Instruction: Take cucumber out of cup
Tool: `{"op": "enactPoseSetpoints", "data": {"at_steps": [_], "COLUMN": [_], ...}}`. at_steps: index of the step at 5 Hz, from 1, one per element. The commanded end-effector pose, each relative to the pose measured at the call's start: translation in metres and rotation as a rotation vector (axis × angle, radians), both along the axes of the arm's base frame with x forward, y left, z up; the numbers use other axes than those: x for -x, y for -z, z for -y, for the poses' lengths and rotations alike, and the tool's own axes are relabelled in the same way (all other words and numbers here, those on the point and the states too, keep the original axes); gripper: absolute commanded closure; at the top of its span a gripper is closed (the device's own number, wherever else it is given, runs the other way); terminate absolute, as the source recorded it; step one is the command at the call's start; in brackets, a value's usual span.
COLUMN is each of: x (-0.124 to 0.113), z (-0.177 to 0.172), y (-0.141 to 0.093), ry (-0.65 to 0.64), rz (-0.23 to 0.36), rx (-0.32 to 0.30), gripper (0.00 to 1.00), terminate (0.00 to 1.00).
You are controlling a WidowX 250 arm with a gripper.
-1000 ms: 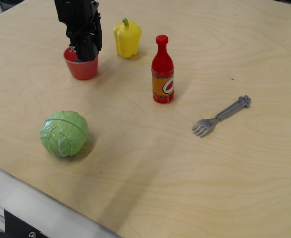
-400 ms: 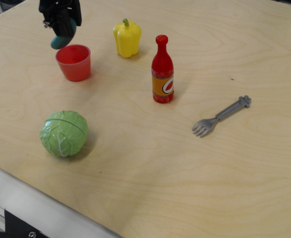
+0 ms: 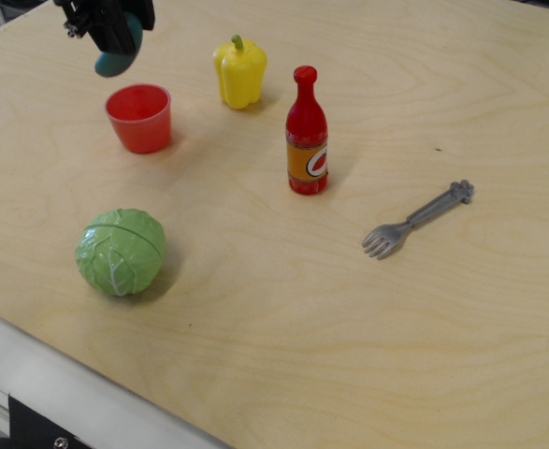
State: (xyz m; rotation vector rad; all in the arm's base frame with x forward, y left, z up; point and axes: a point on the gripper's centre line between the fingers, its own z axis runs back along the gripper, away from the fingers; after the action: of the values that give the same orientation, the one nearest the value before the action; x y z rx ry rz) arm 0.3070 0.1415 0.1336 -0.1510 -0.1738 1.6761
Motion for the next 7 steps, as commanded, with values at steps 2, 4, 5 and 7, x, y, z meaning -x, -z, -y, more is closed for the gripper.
{"op": "enactPoseSetpoints", "data": {"at_steps": [2,4,5,7], "x": [0.031,0.043,0.049,0.054], "z": [0.054,0.089,0.104,0.11], "y": [0.014,0.05,0.063,0.092], "ry": [0.31,0.488,0.555,0.615], "rz": [0.034,-0.026,-0.046,-0.084], "rx": [0.013,-0.007,-0.029,-0.023], "gripper": [1.0,1.0,1.0,1.0], "terminate": [0.0,0.0,0.0,0.0]}}
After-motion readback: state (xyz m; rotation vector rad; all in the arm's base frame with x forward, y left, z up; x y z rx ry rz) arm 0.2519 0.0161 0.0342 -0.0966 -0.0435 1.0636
